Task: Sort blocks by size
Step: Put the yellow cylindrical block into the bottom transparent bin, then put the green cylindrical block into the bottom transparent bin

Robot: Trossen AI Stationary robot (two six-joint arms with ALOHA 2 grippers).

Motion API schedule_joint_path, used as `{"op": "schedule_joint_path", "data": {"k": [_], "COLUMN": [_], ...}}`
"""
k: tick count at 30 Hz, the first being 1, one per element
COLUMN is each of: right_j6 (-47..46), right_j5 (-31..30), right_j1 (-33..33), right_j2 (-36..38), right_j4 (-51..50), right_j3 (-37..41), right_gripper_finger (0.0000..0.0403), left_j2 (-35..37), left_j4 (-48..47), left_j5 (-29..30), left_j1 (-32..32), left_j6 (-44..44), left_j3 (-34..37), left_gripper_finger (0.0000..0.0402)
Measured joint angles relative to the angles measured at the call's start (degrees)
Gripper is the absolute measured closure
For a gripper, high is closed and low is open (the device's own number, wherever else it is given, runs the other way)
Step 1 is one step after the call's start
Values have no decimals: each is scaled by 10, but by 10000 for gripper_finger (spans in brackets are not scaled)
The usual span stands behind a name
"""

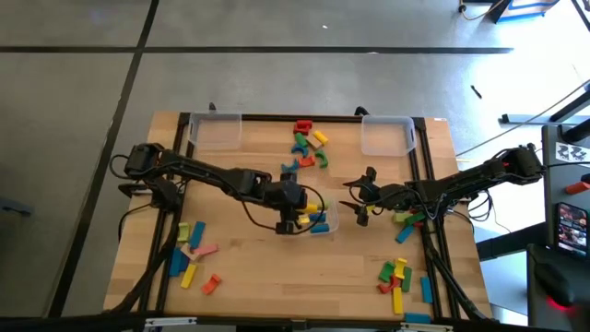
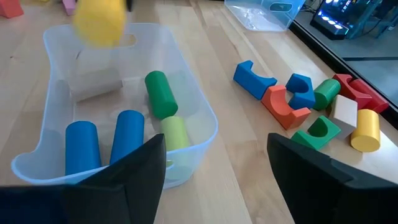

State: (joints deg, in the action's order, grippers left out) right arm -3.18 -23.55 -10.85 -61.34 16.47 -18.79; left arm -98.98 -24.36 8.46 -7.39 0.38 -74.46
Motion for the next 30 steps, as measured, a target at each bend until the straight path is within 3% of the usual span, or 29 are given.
{"op": "schedule_joint_path", "data": {"k": [4,12,30], "right_j6": [0,0,0], "right_j5": [0,0,0], "right_j1": [0,0,0], "right_j2": [0,0,0], "right_j4": [0,0,0], "right_j3": [0,0,0], "right_gripper_finger": [130,130,130], "left_j2": [0,1,1], "left_j4": [6,14,14], "left_j5": [-24,-19,23], "left_j1": [-2,19,161], "left_j6": [-4,0,0], "left_j3": [0,0,0], "left_gripper_finger": [219,171,176]}}
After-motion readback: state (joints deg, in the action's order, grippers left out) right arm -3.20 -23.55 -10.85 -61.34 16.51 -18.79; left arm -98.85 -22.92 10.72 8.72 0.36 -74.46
